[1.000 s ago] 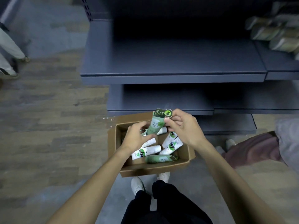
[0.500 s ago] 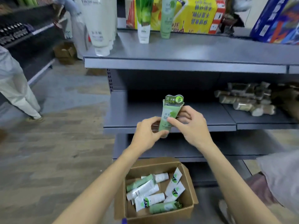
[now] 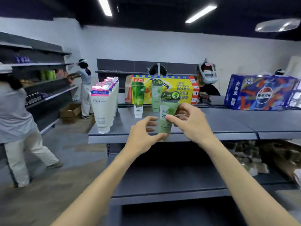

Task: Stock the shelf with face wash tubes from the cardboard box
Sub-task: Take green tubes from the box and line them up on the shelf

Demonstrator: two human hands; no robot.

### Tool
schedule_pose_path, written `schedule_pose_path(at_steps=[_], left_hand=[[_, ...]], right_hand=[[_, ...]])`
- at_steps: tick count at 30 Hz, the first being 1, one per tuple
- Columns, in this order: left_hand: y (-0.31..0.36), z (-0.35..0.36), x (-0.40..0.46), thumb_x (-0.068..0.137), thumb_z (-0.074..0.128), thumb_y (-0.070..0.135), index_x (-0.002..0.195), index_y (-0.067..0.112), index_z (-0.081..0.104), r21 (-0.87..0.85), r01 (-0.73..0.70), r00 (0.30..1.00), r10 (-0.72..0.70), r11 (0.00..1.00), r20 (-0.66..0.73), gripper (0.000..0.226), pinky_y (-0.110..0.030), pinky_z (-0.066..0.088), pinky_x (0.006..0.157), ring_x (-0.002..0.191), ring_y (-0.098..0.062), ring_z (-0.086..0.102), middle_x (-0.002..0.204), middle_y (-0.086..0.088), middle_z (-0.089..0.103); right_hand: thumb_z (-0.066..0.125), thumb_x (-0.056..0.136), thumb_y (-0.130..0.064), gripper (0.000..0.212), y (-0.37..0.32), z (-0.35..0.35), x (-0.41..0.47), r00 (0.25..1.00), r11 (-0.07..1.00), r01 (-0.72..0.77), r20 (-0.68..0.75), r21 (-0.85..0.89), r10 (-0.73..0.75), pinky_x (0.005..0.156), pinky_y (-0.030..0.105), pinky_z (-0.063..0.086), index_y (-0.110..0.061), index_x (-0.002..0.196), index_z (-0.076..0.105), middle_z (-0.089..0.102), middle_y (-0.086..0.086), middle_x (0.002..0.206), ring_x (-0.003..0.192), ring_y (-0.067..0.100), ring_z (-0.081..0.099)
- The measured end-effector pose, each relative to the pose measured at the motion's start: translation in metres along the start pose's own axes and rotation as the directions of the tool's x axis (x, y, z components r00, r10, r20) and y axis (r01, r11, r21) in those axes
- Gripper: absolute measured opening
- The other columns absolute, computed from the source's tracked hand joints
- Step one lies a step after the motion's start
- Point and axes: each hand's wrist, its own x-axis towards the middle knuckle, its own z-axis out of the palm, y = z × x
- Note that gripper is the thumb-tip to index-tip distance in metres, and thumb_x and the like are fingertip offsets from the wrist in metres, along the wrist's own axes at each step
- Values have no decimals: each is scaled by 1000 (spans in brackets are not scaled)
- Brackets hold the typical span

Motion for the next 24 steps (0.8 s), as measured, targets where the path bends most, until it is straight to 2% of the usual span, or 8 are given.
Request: schedule_pose_path(at_steps=[8, 15, 19, 24], left_hand=[[2, 1, 48, 71, 86, 35, 115, 27, 64, -13, 42, 995, -43, 999, -87, 50, -27, 57, 88, 94, -2, 70, 108, 10, 70], [-10, 24, 79, 73, 86, 33, 112, 27, 65, 32, 70, 986, -64, 997, -153, 44, -20, 56, 83, 92, -3, 70, 106, 9, 71], [-17, 30, 90, 74, 85, 31, 113, 23, 66, 47, 91, 979, -81, 995, -186, 44, -8, 52, 76, 91, -2, 70, 105, 8, 71], [-29, 35, 100, 75, 84, 29, 115, 22, 65, 46, 129, 963, -114, 991, -244, 45, -10, 52, 76, 89, 0, 70, 103, 9, 71]], right_hand=[[82, 79, -23, 28, 42, -15, 71, 998, 994, -65, 10, 82, 65, 82, 45, 61, -13, 100, 68, 76, 1, 97, 90, 17, 73], [80, 82, -25, 22, 84, 6, 122, 995, 996, -87, 46, 38, 85, 81, 41, 61, -16, 96, 67, 72, -2, 94, 88, 13, 70], [79, 83, -22, 23, 90, 17, 146, 994, 998, -58, 96, 14, 57, 82, 38, 61, -13, 99, 65, 68, -8, 88, 82, 7, 66], [80, 81, -25, 29, 106, 29, 172, 994, 998, -66, 84, -4, 67, 82, 40, 61, -12, 104, 67, 71, -1, 98, 91, 14, 67]])
